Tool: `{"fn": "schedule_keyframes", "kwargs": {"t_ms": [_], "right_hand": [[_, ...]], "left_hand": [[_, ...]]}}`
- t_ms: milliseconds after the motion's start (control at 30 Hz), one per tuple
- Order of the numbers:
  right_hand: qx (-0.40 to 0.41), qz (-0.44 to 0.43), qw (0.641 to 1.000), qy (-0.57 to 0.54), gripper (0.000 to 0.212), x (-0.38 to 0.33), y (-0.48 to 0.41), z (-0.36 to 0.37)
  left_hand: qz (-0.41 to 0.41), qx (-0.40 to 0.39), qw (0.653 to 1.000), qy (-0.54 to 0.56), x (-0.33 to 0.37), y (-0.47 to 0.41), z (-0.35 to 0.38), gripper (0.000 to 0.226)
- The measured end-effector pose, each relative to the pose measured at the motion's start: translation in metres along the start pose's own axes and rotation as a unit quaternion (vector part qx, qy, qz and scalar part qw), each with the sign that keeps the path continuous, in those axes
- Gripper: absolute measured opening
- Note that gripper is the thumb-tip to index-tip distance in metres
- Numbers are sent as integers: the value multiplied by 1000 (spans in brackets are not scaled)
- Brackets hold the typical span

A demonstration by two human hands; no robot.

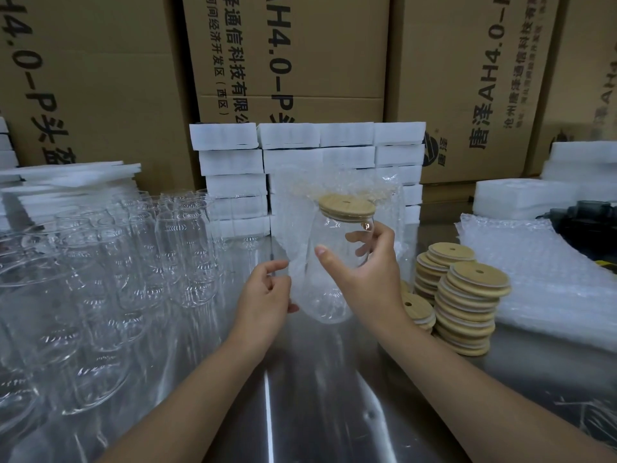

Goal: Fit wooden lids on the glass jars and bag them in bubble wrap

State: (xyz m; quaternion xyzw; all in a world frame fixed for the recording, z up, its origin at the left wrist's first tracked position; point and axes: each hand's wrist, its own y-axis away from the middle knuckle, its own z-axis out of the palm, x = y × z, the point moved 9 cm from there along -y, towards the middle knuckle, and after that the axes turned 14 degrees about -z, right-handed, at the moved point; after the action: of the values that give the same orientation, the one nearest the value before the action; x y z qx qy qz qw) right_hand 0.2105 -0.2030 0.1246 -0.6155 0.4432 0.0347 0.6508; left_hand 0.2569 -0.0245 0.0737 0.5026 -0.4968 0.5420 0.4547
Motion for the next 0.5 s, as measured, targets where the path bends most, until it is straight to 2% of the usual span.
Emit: {"fn": "schedule_keyframes", "kwargs": {"t_ms": [133,233,333,400,500], "right_hand": [[0,-4,1000,2,80,0,0,1],[22,-6,1000,-9,82,0,0,-3],[42,-5,999,-23,80,-2,0,-6],[53,3,998,-45,84,-4,0,-7],[61,17,994,-84,84,-2,0,-6]], "left_hand": [[-40,-43,998,10,-7,1,8,29],[-41,-61,996,-40,-10,3,12,38],[12,-54,985,-162,-8,5,15,72],[64,-42,956,-284,-9,7,19,101],[101,-28,941,-323,-10,9,18,123]]}}
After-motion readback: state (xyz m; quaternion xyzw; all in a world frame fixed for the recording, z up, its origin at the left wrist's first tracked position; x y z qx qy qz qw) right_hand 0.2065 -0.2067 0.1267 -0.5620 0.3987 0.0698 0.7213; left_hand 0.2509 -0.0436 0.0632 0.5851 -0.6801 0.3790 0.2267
